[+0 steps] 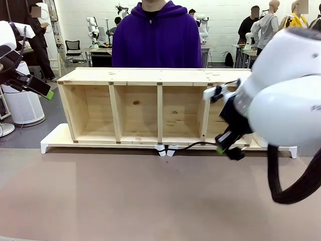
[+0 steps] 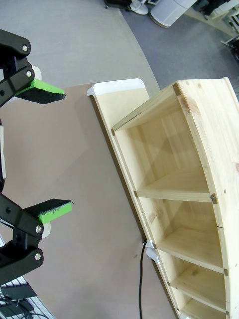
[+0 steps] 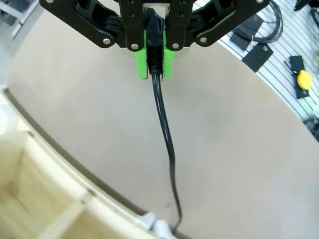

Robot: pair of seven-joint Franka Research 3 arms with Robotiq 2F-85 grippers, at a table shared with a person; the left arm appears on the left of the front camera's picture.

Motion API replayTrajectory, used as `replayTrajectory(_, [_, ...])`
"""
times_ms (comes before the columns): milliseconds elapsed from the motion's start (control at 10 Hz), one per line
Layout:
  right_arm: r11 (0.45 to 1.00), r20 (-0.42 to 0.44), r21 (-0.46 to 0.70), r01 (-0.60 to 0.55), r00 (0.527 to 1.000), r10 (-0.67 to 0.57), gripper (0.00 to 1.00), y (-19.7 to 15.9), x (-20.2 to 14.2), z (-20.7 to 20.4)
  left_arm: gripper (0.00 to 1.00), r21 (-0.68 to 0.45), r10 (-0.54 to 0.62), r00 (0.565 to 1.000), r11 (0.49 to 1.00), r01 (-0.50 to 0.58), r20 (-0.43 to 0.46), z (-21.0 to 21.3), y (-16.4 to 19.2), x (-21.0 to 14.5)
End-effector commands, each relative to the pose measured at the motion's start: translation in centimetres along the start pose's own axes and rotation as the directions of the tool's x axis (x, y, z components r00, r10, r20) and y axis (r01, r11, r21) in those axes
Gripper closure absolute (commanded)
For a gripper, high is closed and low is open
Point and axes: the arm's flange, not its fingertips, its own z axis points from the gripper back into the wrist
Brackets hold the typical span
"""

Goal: Perform cable management.
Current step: Pull the grasped Power Cable to the location of the Power Strip.

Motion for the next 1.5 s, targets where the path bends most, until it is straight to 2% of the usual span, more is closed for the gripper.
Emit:
replayTrajectory(0, [0.992,0.065,-0.014,0.123,0.990,-0.122,0.85,-2.2,-13.8,-1.5,0.00,-0.001,0.013,1.000,1.000,-0.013,0.006,0.0,0.0,0.1])
replayTrajectory(200, [0.974,0.108,-0.042,0.222,0.970,-0.217,0.85,-5.6,-15.6,-0.5,0.00,-0.001,0.013,1.000,1.000,-0.013,0.006,0.0,0.0,0.1])
replayTrajectory(400, [0.962,0.153,-0.046,0.270,0.953,-0.260,0.85,-9.2,-16.2,-0.4,0.00,-0.001,0.013,1.000,1.000,-0.013,0.006,0.0,0.0,0.1])
replayTrajectory(700, [0.954,0.205,-0.060,0.295,0.939,-0.278,0.85,-12.3,-15.0,-1.5,0.00,-0.001,0.013,1.000,1.000,-0.013,0.006,0.0,0.0,0.1])
replayTrajectory(1000, [0.948,0.222,-0.092,0.304,0.935,-0.278,0.85,-15.3,-13.0,-2.4,0.00,-0.001,0.013,1.000,1.000,-0.013,0.006,0.0,0.0,0.1])
replayTrajectory(1200, [0.946,0.240,-0.109,0.305,0.932,-0.273,0.85,-15.2,-12.2,-3.0,0.00,-0.001,0.013,1.000,1.000,-0.013,0.006,0.0,0.0,0.1])
replayTrajectory(1300, [0.946,0.194,-0.082,0.313,0.936,-0.293,0.85,-19.8,-4.7,2.1,0.00,-0.001,0.013,1.000,1.000,-0.013,0.006,0.0,0.0,0.1])
replayTrajectory(1400, [0.946,0.194,-0.082,0.313,0.936,-0.293,0.85,-19.8,-4.7,2.1,0.00,-0.001,0.013,1.000,1.000,-0.013,0.006,0.0,0.0,0.1])
